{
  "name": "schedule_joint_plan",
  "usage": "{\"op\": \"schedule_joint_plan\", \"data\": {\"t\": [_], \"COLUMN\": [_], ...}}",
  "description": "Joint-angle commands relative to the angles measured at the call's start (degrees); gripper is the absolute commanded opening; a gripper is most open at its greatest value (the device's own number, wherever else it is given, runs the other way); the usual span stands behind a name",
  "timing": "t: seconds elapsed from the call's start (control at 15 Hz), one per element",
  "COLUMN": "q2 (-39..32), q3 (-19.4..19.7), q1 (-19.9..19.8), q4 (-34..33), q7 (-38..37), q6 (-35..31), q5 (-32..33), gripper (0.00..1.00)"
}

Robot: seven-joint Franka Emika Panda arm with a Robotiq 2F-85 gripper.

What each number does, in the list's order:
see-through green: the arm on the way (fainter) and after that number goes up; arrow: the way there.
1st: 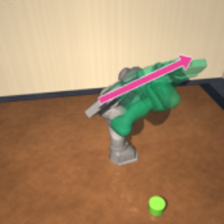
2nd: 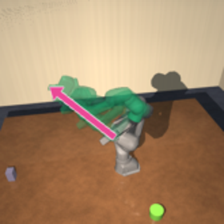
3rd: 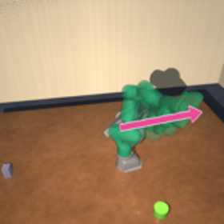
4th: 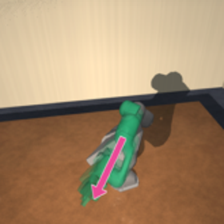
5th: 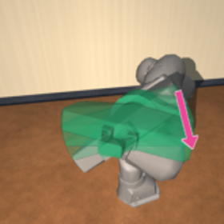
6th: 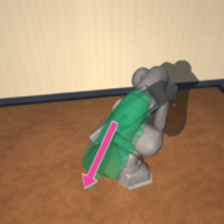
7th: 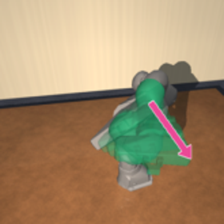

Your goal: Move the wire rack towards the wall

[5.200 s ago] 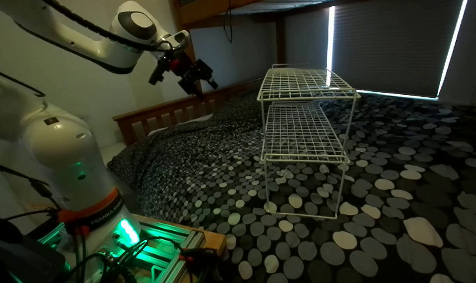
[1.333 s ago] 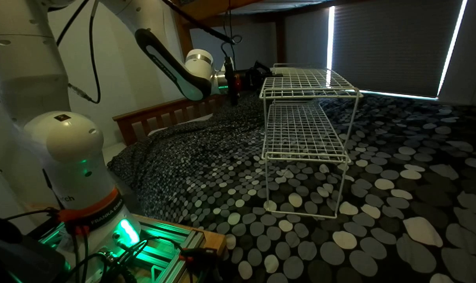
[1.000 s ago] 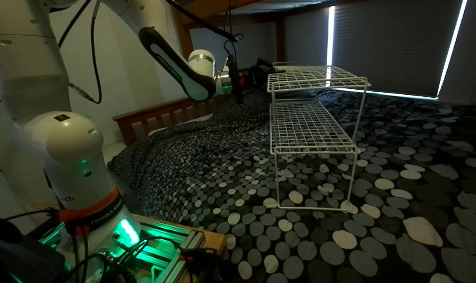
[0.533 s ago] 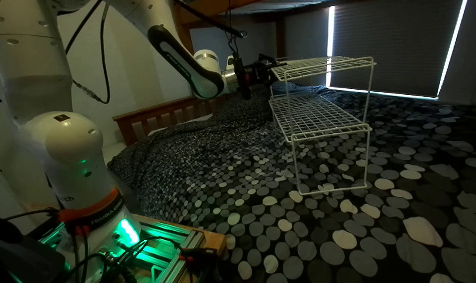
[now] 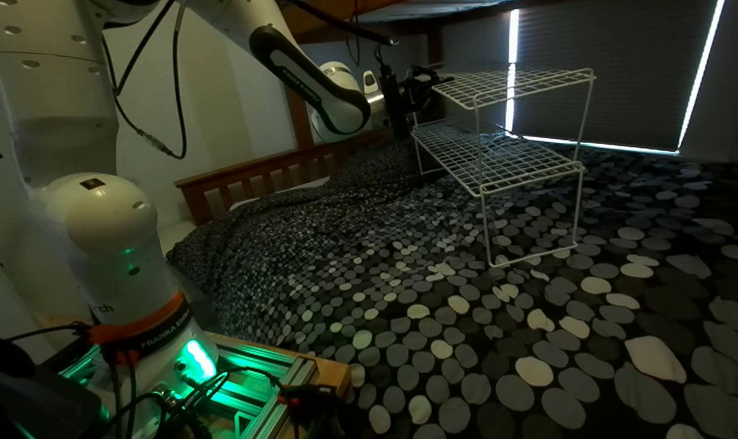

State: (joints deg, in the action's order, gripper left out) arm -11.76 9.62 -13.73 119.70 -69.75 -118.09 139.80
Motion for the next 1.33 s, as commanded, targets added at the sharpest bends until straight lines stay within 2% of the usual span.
{"op": "schedule_joint_plan", "data": {"t": [0.0,0.07,0.13,0.2,0.27,0.4,0.47,0.53,0.73,1.07,1.13,1.2,1.27], "q2": [-1.71,-2.87,-4.75,-6.24,-8.03,-11.38,-12.16,-9.57,-12.05,-12.51,-12.51,-14.97,-16.47], "q3": [0.6,0.32,5.04,5.92,8.56,12.65,11.87,4.7,5.7,6.01,6.0,11.69,12.84], "q1": [-1.4,-1.5,5.32,5.62,7.95,10.12,7.69,4.03,3.24,2.97,2.99,7.62,8.55], "q4": [-7.85,-10.01,-13.49,-15.59,-18.28,-22.9,-24.27,-17.71,-21.08,-21.45,-21.46,-23.58,-25.18], "q7": [-3.75,-3.72,-1.8,-2.57,-2.95,-5.2,-6.86,-2.16,-3.92,-3.96,-3.96,-6.77,-6.61], "q6": [-0.65,-1.26,-2.05,-2.53,-3.6,-5.41,-5.62,-6.46,-6.7,-6.83,-6.86,-8.39,-9.34], "q5": [8.27,8.76,4.65,4.4,3.91,5.16,5.11,4.33,4.57,4.62,4.61,4.91,4.92], "gripper": [0.02,0.02,0.02,0.02,0.02,0.02,0.02,0.07,0.07,0.07,0.02,0.02,0.02]}}
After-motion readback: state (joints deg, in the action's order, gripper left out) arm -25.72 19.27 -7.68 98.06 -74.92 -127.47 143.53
